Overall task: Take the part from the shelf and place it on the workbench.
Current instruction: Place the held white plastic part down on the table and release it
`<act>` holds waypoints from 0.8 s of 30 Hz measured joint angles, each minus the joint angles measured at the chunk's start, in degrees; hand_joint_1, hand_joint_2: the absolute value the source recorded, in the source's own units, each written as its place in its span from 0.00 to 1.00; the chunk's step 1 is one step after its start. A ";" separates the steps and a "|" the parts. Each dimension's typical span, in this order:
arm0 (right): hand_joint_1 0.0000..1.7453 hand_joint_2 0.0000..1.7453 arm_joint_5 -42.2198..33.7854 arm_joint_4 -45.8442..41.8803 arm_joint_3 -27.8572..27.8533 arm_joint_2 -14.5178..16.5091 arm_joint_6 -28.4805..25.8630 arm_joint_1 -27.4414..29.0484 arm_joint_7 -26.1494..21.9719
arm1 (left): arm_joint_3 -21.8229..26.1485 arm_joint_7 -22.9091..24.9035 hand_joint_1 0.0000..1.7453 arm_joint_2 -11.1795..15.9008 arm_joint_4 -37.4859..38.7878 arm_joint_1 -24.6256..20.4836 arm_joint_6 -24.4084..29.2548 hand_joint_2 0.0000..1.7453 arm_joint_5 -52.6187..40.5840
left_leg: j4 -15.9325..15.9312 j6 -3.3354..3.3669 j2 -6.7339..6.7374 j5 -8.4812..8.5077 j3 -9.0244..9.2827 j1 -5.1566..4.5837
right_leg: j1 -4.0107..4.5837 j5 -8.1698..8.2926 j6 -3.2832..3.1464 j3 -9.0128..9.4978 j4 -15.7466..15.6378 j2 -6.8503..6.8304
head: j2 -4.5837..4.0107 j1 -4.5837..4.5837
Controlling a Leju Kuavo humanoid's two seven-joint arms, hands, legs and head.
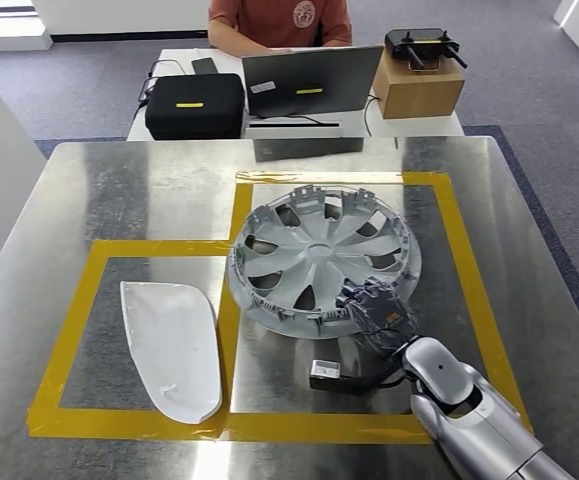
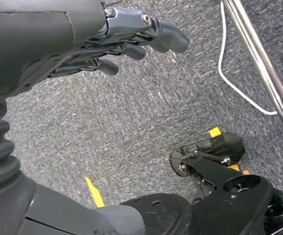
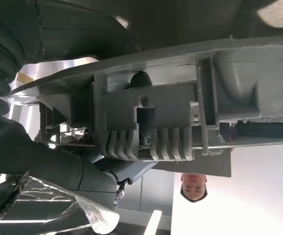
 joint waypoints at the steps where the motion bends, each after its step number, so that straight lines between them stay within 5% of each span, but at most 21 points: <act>1: 1.00 1.00 -0.11 0.23 -0.47 0.02 0.01 0.17 0.10 | 0.00 0.01 0.00 0.04 0.00 0.00 0.07 1.00 0.03 | 0.01 0.00 0.00 0.00 0.00 0.00 | 0.00 0.00 0.00 0.00 0.00 0.00 | 0.00 0.00; 12: 1.00 1.00 -0.31 0.28 -4.62 0.00 0.38 2.49 -0.54 | -1.25 -0.49 0.00 0.32 0.00 0.00 0.73 1.00 -1.10 | 0.04 0.00 0.00 0.00 0.00 0.00 | 0.00 0.00 0.00 0.02 0.00 0.01 | 0.00 0.01; 16: 0.00 1.00 -0.30 -0.48 -4.67 0.00 0.69 2.90 -0.76 | -2.09 -0.39 0.00 0.33 0.01 -0.02 1.17 1.00 -1.63 | 0.06 0.00 0.00 0.00 0.00 0.00 | 0.00 0.01 0.01 0.02 0.00 0.01 | 0.00 0.00; 24: 0.00 1.00 -0.33 -1.80 -4.64 -0.02 1.04 3.48 -1.19 | -3.25 -0.05 0.00 0.34 0.09 -0.08 1.00 1.00 -1.83 | 0.07 0.00 0.01 0.00 0.00 0.00 | 0.00 0.01 0.02 0.01 0.00 0.04 | 0.00 -0.01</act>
